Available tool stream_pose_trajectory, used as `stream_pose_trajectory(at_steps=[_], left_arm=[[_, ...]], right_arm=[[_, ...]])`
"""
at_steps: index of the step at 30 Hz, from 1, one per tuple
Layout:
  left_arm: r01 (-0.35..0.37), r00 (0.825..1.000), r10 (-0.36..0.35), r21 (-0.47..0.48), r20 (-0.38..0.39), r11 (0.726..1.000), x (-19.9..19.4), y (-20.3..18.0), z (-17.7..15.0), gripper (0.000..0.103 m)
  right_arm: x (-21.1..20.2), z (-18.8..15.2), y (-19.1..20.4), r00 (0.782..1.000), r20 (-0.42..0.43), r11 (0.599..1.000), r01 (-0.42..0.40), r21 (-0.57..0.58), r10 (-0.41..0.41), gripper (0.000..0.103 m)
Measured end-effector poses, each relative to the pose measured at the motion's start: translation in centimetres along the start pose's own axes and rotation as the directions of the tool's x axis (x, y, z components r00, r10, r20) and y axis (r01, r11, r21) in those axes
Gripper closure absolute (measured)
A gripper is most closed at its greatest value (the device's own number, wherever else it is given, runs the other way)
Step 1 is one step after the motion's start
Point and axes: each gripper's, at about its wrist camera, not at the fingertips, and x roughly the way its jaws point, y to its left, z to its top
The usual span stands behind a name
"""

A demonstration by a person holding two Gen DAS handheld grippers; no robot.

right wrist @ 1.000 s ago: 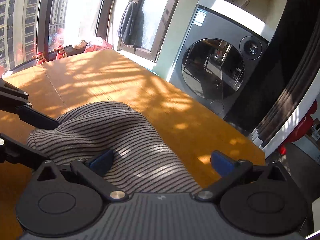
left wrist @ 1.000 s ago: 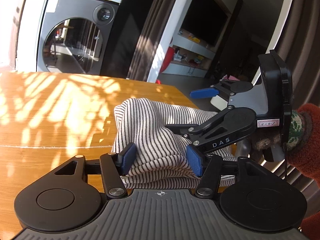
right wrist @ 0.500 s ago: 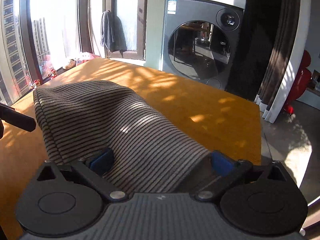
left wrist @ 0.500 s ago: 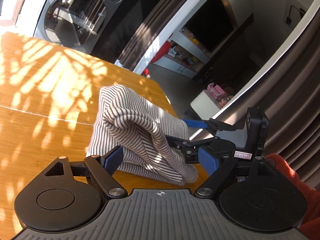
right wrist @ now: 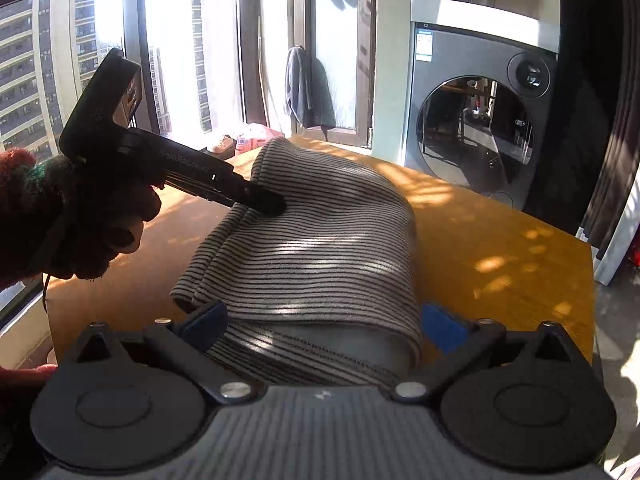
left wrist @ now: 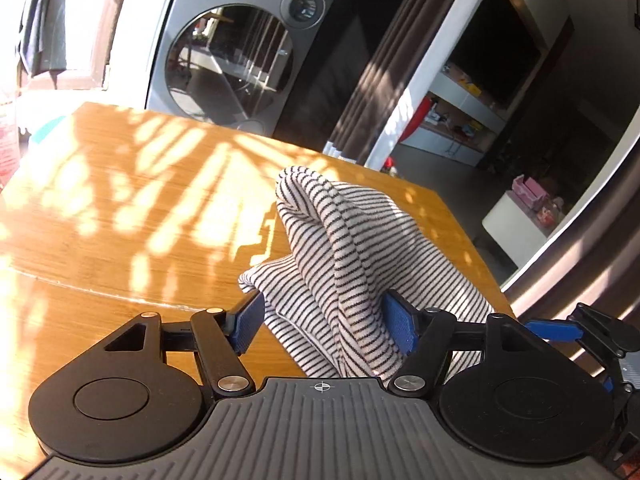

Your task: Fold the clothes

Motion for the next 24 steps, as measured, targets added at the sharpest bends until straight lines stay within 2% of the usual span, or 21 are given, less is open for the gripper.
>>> stream_pose_trajectory(at_steps=[2, 4, 6, 7, 9, 10, 12, 13, 15, 17, 21, 24], left_arm=[[-0.024, 1.000, 0.024, 0.023, 0.015, 0.999, -0.8, 0.1, 0.6, 0.035], [-0.035, 0.998, 0.031, 0.065, 0.063, 0.997, -2.4, -0.5, 1.1, 0.040], [0.016, 0.990, -0.029, 0.091, 0.136, 0.996, -4.6, -1.4, 1.7, 0.040], [0.056, 0.982, -0.073, 0.099, 0.175, 0.993, -5.4, -2.0, 2.1, 0.041], [0.136, 0.957, -0.162, 0.122, 0.241, 0.983, -6.6, -3.1, 2.9, 0.041], [0.163, 0.950, -0.192, 0.132, 0.248, 0.978, -6.5, -3.7, 3.2, 0.041], [0.212, 0.941, -0.244, 0.152, 0.235, 0.965, -5.4, -4.8, 4.0, 0.040], [0.219, 0.945, -0.248, 0.153, 0.214, 0.964, -4.5, -5.1, 4.2, 0.039], [0.181, 0.974, -0.193, 0.099, 0.116, 0.978, -1.1, -4.2, 4.2, 0.041], [0.135, 0.990, -0.136, 0.028, 0.024, 0.990, 2.3, -2.3, 3.4, 0.044], [0.077, 0.995, -0.085, 0.124, 0.060, 0.989, 2.3, -2.9, 1.9, 0.044], [-0.004, 0.997, -0.018, 0.263, 0.081, 0.965, 2.1, -5.2, 0.8, 0.039]], right_arm=[[-0.5, 1.3, 0.0, 0.998, 0.062, 1.000, -0.007, -0.011, 0.008, 0.000], [-0.9, 2.5, -0.3, 0.992, 0.122, 0.998, -0.023, -0.053, 0.029, 0.005], [-0.2, 3.2, -0.5, 0.993, 0.114, 0.996, -0.031, -0.088, 0.041, 0.023], [0.5, 3.5, -0.7, 0.994, 0.098, 0.994, -0.031, -0.101, 0.041, 0.026], [1.8, 3.5, -0.8, 0.996, 0.073, 0.993, -0.037, -0.111, 0.046, 0.029], [2.5, 3.4, -0.7, 0.997, 0.059, 0.993, -0.048, -0.111, 0.055, 0.029], [3.3, 3.1, -0.3, 0.996, 0.040, 0.990, -0.070, -0.120, 0.075, 0.029], [3.7, 2.9, 0.0, 0.996, 0.031, 0.989, -0.081, -0.125, 0.086, 0.029], [4.0, 2.9, 0.3, 0.995, 0.024, 0.987, -0.096, -0.131, 0.100, 0.027], [3.9, 3.0, 0.1, 0.995, 0.023, 0.987, -0.098, -0.128, 0.102, 0.022], [4.3, 4.4, -2.4, 0.998, 0.035, 0.997, -0.052, -0.053, 0.054, 0.015], [5.5, 6.1, -4.8, 0.999, 0.049, 1.000, 0.014, 0.027, -0.015, 0.008]])
